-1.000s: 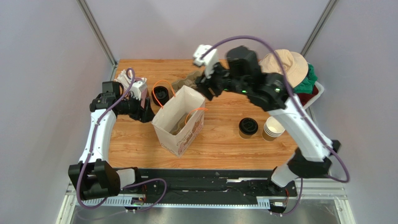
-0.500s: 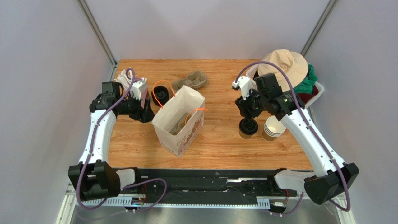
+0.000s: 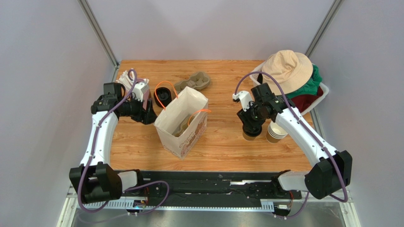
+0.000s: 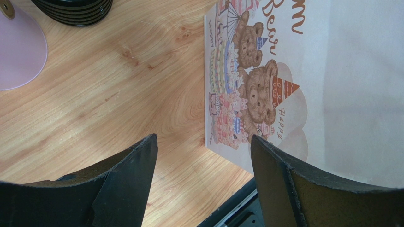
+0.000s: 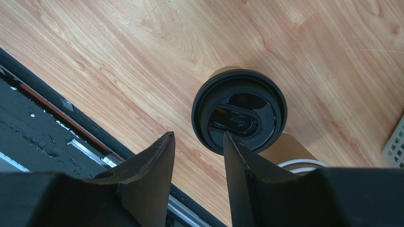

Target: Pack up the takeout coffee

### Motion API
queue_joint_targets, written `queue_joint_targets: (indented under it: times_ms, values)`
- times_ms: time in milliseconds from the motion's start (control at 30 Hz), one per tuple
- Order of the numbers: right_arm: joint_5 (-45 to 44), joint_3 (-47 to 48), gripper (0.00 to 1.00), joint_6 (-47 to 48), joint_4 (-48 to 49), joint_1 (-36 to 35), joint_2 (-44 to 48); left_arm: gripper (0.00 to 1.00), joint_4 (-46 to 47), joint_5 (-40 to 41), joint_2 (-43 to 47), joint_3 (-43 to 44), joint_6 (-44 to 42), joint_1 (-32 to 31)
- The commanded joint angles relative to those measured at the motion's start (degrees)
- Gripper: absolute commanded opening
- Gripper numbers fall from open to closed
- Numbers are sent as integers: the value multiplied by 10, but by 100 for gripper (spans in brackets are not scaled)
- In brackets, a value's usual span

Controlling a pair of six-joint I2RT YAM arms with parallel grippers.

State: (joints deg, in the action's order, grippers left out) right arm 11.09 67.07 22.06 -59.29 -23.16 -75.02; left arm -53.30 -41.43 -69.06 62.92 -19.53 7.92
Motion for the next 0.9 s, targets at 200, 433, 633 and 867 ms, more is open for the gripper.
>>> queue_joint_targets:
  times_ms: [200, 433, 633, 867]
  values:
    - [-2, -19, 34, -13, 38, 1, -42, 81, 13, -5, 8, -2, -3, 3]
    - [-10, -26, 30, -18, 52, 1, -50, 81, 13, -6, 7, -3, -4, 3]
    - [-15, -26, 9, -20, 51, 1, -53, 81, 14, -7, 6, -2, -4, 3]
    - [-22, -21, 8, -18, 41, 2, -50, 81, 12, -8, 9, -3, -6, 3]
